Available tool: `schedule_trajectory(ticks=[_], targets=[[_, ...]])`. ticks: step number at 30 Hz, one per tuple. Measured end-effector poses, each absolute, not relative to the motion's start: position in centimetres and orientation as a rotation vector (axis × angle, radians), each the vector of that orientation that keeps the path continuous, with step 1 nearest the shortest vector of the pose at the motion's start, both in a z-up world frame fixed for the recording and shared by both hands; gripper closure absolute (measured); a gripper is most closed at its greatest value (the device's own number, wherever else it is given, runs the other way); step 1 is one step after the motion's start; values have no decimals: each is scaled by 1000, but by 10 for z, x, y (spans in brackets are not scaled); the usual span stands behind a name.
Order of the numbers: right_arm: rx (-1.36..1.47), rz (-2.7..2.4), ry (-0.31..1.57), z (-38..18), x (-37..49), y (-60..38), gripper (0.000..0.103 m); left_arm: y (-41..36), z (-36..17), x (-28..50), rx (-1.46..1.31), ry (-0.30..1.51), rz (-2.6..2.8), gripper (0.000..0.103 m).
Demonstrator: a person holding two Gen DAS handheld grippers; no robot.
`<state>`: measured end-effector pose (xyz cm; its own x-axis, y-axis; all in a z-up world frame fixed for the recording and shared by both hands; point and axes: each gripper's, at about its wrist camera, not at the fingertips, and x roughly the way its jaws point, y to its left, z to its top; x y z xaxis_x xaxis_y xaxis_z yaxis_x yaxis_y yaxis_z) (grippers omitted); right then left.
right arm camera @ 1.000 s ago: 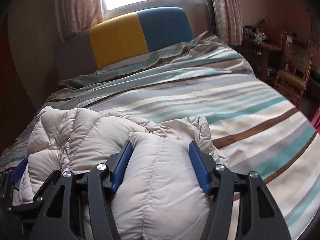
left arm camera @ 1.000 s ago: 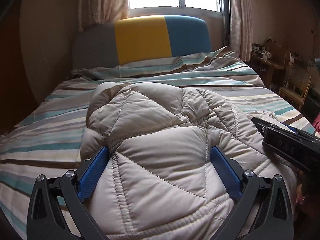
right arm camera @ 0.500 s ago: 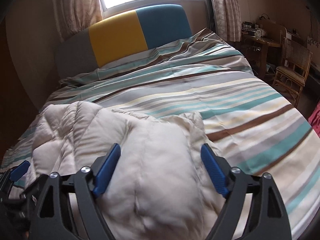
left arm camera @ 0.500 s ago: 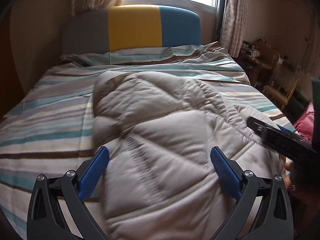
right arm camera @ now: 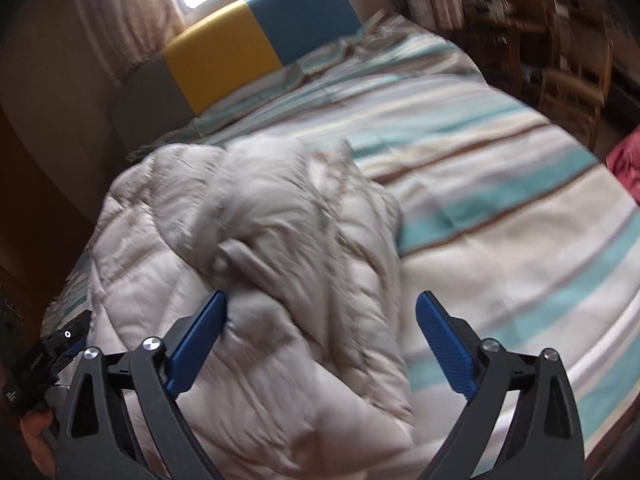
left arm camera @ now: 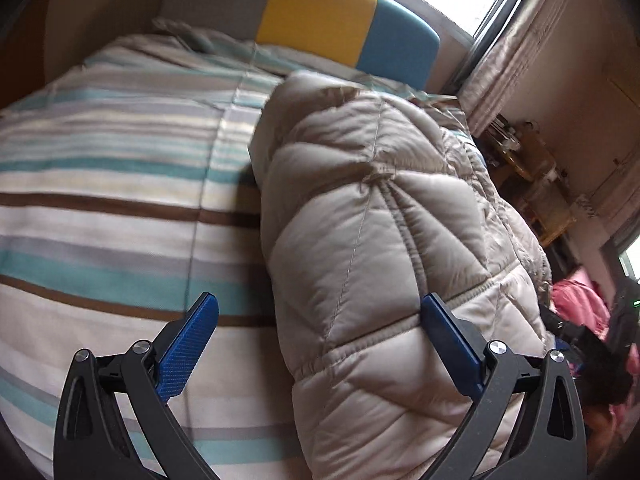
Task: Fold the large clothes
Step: 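Grasp the jacket bundle with both tools and lift it off the bed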
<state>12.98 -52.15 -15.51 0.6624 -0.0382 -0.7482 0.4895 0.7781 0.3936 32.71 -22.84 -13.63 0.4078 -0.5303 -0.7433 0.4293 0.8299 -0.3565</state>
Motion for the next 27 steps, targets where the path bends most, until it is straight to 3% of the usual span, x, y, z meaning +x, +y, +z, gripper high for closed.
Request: schedule_trajectory(ticks=[18,27], targets=[[837,-111,896,-192,139,-552,5,-244,-168,335,-260,1165,-817,3],[891,-54,872,-198,135,-558,5,-272,-152,324,-133,1157,-792,3]])
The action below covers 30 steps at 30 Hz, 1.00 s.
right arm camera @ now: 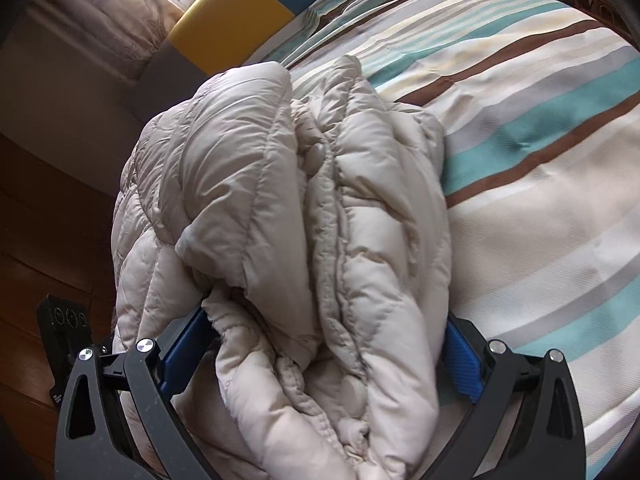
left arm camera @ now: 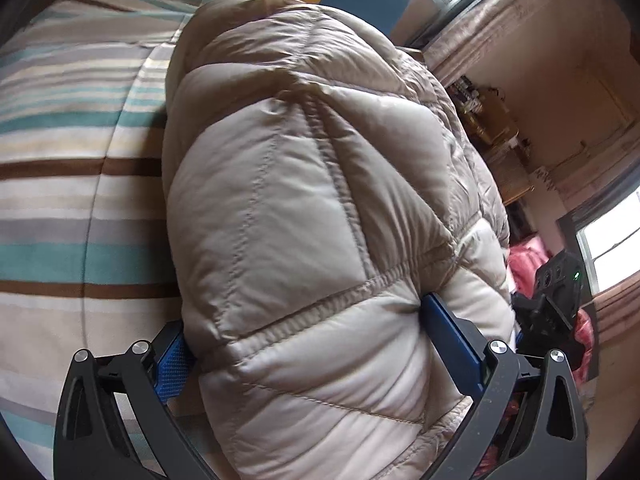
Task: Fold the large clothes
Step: 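Grasp the jacket bundle with both tools and lift it off the bed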
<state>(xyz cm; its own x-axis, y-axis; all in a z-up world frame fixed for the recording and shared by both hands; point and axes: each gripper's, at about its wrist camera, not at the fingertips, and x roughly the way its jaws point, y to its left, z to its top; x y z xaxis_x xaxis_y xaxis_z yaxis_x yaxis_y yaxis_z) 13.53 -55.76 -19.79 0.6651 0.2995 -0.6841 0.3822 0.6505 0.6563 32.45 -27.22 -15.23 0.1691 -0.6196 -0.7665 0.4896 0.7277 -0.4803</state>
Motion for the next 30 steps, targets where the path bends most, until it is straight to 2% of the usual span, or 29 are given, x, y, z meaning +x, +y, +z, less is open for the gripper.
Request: schedule_trajectory(ticks=[3,4,6,10,18,30], targets=[[886,-38,864,-199,136,-556,10,-283,-147,318,-76,1130,-796,4],[888,-25,850,-199,135,-556,16,-287,-144,315,-58,1111,-798,6],[898,4,827,-200,131,-553,26,-294,-136,304,-18,1057,-796,17],[894,32,787,-198,122,-551,32,-301,-121,291,51,967,-787,29],[868,66,689,-185,92,-535,35,-312,-92,264,169,752,-764,47],[840,165,557,-144,75,-490,36,-265,-56,246,154,571,-743,52]])
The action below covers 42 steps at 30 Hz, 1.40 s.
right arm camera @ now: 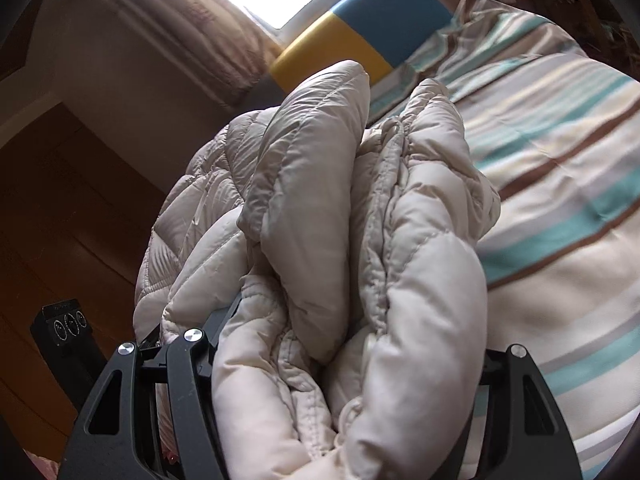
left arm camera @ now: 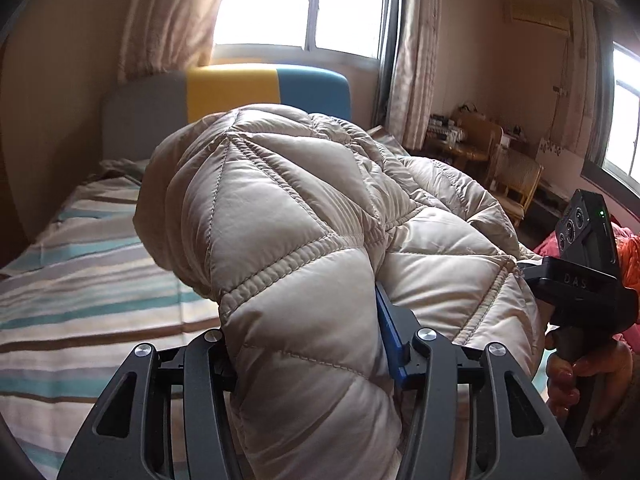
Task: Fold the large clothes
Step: 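Grasp the jacket bundle with both tools and lift it off the bed, then lower the jacket bundle onto the bed and open both tools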
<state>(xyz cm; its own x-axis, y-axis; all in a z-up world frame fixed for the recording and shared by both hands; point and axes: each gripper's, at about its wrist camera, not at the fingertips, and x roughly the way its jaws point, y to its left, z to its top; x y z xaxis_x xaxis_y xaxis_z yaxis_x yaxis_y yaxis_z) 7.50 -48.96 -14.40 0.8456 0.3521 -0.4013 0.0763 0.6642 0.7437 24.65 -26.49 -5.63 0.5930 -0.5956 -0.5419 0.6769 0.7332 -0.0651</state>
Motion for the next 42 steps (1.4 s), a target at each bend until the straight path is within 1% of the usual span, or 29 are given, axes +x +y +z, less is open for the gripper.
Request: schedule_trajectory(ticks=[5,11,17,23,25,28,30,31,32,33,37,41,42], targets=[[795,220,539,-126,89,-458,36,-226,-45,254,138,534,-691,52],[737,285,551,-112,132,-404,36,-174,-39,272,103,522,-614,52],[737,346,588,-130,182,-342,36,-114,-52,295,82,534,-523,52],[673,391,668,-153,224,-290,36,-49,-89,312,9,617,-413,52],[620,396,679,-157,233,-274,36,-31,-101,313,-42,654,-389,50],[551,372,703,-165,241,-263,32,-15,-115,310,-84,680,-364,42],[534,331,710,-171,245,-262,29,-11,-120,305,-93,687,-343,30],[531,301,711,-175,243,-264,29,-12,-121,302,-93,684,-329,26],[530,279,710,-174,253,-270,27,-13,-122,300,-85,683,-315,18],[527,235,707,-177,251,-276,25,-15,-123,297,-72,688,-309,15],[540,85,755,-191,228,-289,23,-34,-121,286,-41,713,-313,14],[441,9,750,-195,212,-289,22,-60,-116,274,94,669,-246,13],[433,-3,756,-196,211,-288,18,-64,-119,275,124,666,-234,12]])
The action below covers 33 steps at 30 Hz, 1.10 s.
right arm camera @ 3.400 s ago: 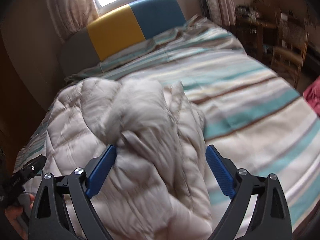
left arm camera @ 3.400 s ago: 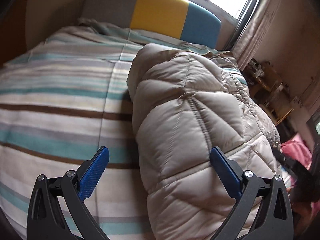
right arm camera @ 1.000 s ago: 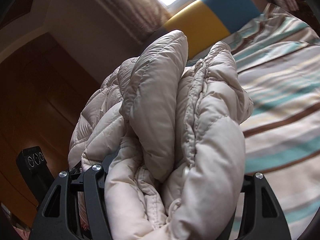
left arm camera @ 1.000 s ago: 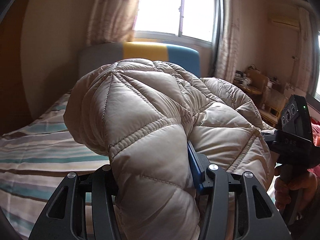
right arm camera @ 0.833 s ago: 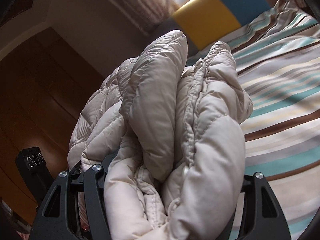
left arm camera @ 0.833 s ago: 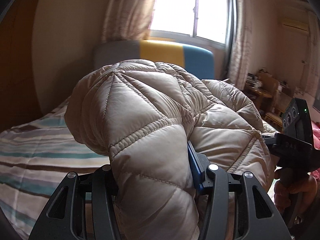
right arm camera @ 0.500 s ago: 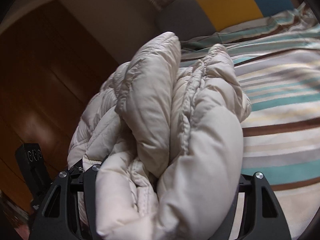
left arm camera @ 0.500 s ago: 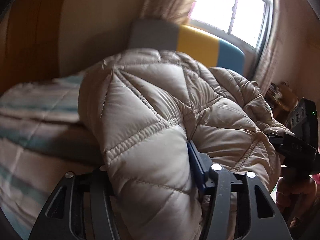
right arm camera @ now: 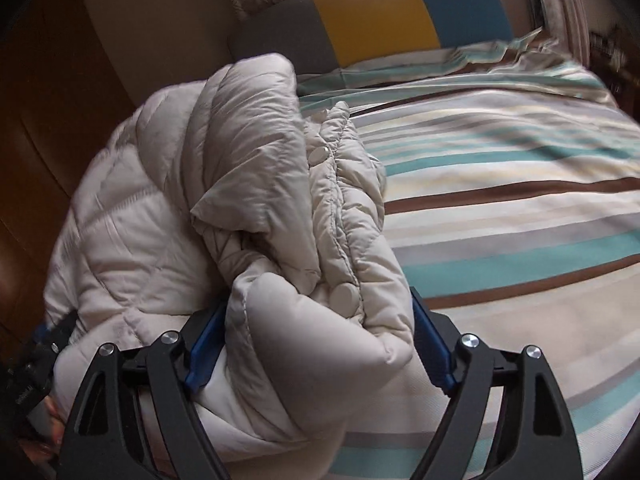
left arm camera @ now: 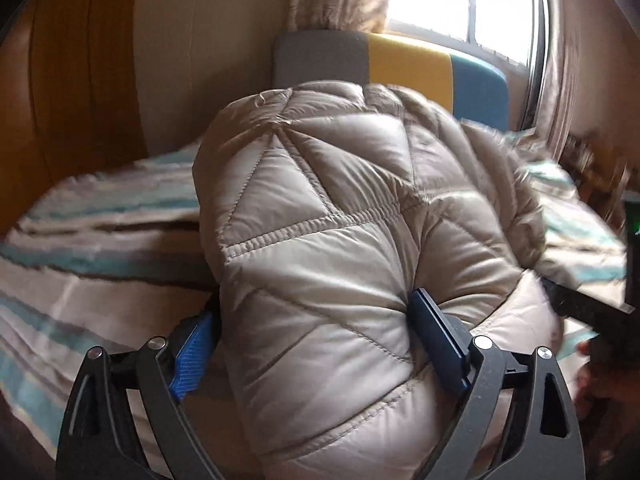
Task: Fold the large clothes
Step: 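Lower the jacket bundle onto the bed and open both tools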
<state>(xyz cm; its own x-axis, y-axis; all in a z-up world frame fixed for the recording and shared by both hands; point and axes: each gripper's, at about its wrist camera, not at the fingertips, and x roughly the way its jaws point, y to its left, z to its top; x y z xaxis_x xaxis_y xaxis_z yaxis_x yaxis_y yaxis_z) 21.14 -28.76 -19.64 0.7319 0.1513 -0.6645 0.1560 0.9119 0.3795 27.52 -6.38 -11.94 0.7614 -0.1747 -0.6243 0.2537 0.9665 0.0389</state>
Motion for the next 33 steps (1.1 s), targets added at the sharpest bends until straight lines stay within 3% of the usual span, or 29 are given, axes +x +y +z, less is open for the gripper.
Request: schedule_trajectory(ticks=[2,7,10,13,17,23,33], targets=[[443,-28,781,-199,219,-286,11,-70,-127,278,165,661,-206,12],[434,-36,799,-192,209,-289,10,-61,-118,280,111,732,-198,12],[405,-56,786,-180,197,-282,8,-55,-110,267,84,749,-170,4],[319,-141,801,-173,187,-275,3,-55,-104,252,91,751,-135,3],[187,-222,813,-175,179,-263,2,-50,-97,233,24,761,-133,3],[314,-163,769,-156,137,-262,2,-40,-83,204,-14,765,-83,3],[256,-76,662,-99,84,-214,2,-30,-51,158,18,669,-22,3]])
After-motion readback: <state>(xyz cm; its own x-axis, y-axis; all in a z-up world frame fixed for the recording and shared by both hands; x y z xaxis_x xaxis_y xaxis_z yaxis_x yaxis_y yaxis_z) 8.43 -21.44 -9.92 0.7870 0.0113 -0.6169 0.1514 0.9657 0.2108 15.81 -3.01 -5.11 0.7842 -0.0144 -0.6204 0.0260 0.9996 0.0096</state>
